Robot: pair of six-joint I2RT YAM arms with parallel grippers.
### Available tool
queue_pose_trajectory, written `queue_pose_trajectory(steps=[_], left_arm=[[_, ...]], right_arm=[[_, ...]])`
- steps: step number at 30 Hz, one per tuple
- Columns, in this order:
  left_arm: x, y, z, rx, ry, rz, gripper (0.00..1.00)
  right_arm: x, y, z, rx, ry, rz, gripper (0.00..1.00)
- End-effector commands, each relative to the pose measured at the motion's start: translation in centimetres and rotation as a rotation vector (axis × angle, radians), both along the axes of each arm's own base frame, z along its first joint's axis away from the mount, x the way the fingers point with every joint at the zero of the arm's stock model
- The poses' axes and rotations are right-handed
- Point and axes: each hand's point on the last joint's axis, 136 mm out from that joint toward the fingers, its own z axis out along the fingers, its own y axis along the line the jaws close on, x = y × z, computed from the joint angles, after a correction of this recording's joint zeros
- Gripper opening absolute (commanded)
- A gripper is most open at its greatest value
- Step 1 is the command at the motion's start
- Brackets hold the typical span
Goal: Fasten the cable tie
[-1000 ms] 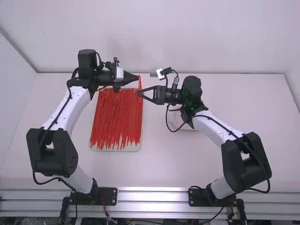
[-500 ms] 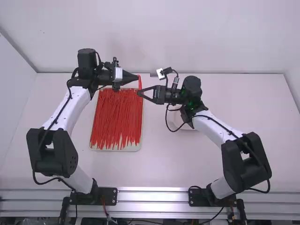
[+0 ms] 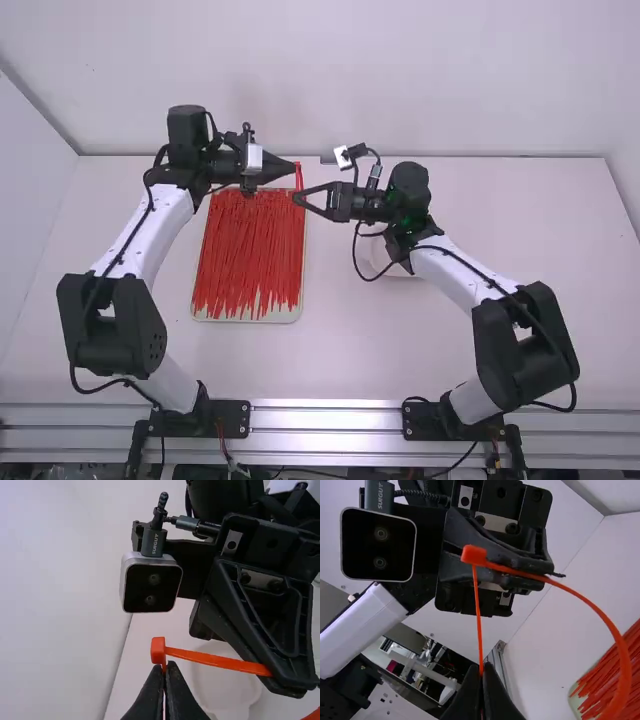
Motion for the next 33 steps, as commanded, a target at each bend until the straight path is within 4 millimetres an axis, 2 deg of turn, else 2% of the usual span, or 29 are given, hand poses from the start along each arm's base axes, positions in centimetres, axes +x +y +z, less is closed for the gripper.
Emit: queue_pose_trajectory(steps=[1,24,33], left_arm=[[-0.5,-0.4,-0.3,-0.01,0.017,-0.03,0.02],[-1.6,-1.3,-0.6,-0.02,0.071,-0.075,0.02],[-2.5,-1.6,-1.5,-0.008,0.034,-0.094,0.02]], right_arm=[[0.8,-0.4,0.8,0.013,0.018,-0.022,0.0],[2.2,-0.9,0.9,0.027,0.074,-0.089,0.0],[2.5,-1.0,1.0,0.034,0.105,-0.104,0.0]])
